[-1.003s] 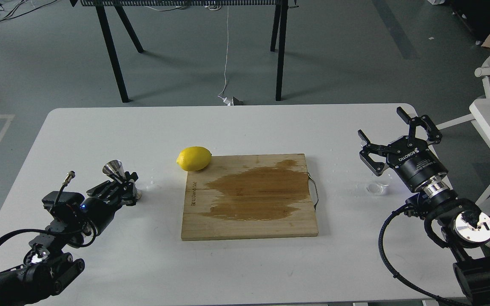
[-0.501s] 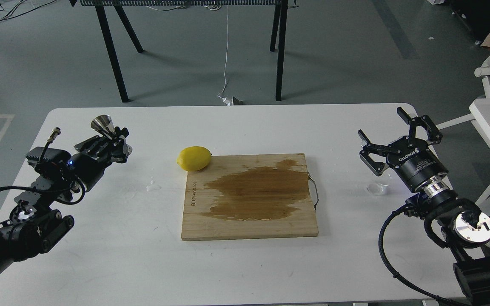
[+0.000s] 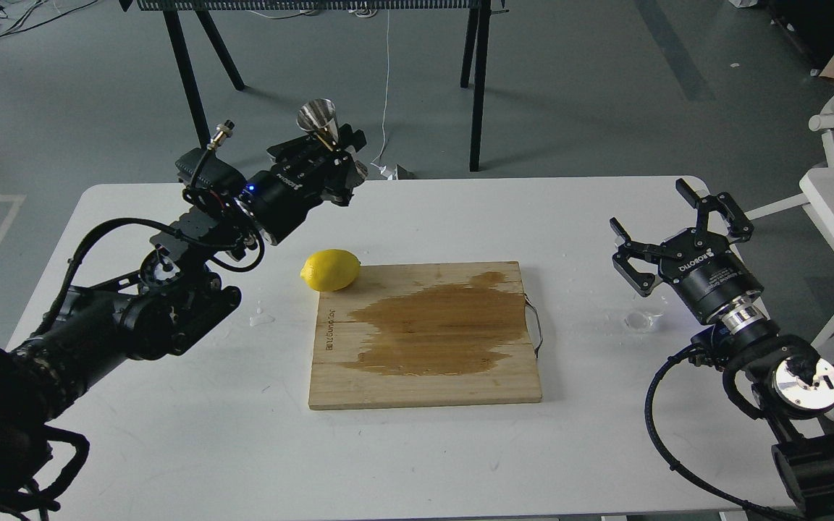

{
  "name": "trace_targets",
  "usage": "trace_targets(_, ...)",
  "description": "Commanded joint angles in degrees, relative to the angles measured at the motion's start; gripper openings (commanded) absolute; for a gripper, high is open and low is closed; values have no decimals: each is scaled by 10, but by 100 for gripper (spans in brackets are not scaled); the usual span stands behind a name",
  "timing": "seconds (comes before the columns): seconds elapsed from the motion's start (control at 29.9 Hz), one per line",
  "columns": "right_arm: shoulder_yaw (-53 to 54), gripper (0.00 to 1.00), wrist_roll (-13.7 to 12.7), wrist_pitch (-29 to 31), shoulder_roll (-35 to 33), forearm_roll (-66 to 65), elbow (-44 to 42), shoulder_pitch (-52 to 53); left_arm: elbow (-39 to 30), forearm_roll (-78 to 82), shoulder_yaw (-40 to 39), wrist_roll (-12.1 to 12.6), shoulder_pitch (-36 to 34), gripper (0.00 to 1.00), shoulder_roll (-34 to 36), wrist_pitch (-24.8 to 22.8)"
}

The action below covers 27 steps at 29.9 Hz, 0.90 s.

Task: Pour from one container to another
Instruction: 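Lift the jigger with the left gripper and carry it over the cutting board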

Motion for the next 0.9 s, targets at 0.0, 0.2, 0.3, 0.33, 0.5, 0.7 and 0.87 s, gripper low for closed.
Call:
trace_targets(0.0,0,98,0,0,-2,0,0,0,8,10,15,0,2,13,-70,0)
trace_targets(0.2,-2,98,0,0,-2,0,1,-1,68,11,70,0,12,13,-73,0)
trace_targets(0.3,-2,98,0,0,-1,0,1,-2,94,10,91,0,27,13,-73,0)
trace_targets(0.33,-2,98,0,0,-1,0,1,-2,100,10,93,0,33,13,-73,0)
trace_targets(0.5,-2,98,0,0,-1,0,1,-1,102,10,94,0,61,13,-73,0)
trace_targets(0.7,-2,98,0,0,-1,-1,0,-1,96,6,93,0,71,13,-73,0)
trace_targets(0.87,-2,98,0,0,0,-1,0,1,85,4,92,0,77,13,-73,0)
